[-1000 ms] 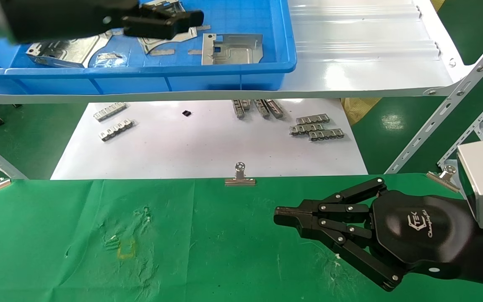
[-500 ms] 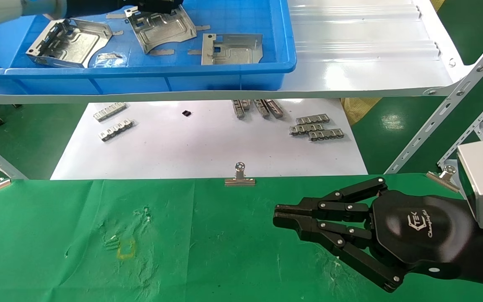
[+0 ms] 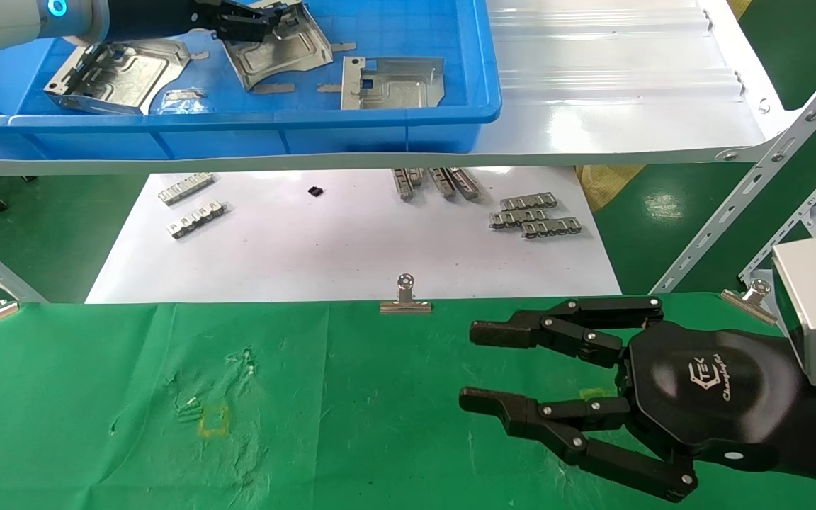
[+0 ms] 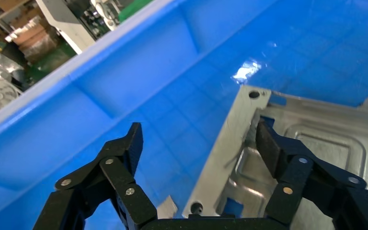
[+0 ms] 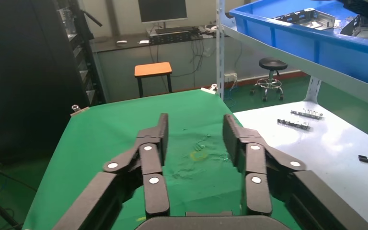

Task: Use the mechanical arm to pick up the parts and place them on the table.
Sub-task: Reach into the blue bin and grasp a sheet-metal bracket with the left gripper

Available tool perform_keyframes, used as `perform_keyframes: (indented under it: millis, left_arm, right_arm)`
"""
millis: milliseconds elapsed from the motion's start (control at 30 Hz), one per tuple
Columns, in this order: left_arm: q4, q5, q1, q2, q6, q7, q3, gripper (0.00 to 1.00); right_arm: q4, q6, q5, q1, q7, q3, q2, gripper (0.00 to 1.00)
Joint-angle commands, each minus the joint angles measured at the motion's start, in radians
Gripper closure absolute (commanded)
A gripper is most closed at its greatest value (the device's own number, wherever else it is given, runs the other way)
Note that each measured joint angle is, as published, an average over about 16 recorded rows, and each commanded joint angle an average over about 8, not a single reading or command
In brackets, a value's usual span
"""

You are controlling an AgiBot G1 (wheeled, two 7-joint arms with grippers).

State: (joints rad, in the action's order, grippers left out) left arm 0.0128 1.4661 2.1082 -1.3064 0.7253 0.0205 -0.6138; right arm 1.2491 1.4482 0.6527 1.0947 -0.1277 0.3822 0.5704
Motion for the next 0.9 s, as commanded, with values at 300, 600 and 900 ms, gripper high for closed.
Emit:
perform_keyframes:
  millis: [300, 600, 900]
  left_arm:
    - [-0.020, 0.014, 0.006, -0.002, 0.004, -0.022, -0.010, 1.00]
    - [-0.023, 0.020, 0.007, 0.003, 0.005, -0.041, -0.014, 1.00]
    - [-0.014, 0.005, 0.020, 0.025, 0.095, -0.059, -0.003, 1.00]
  right_arm:
    - [0.000, 0.000, 0.000, 0.000, 0.000, 0.000, 0.000, 0.00]
    - [0.000, 0.000, 0.000, 0.000, 0.000, 0.000, 0.000, 0.00]
    - [0.000, 0.000, 0.000, 0.000, 0.000, 0.000, 0.000, 0.00]
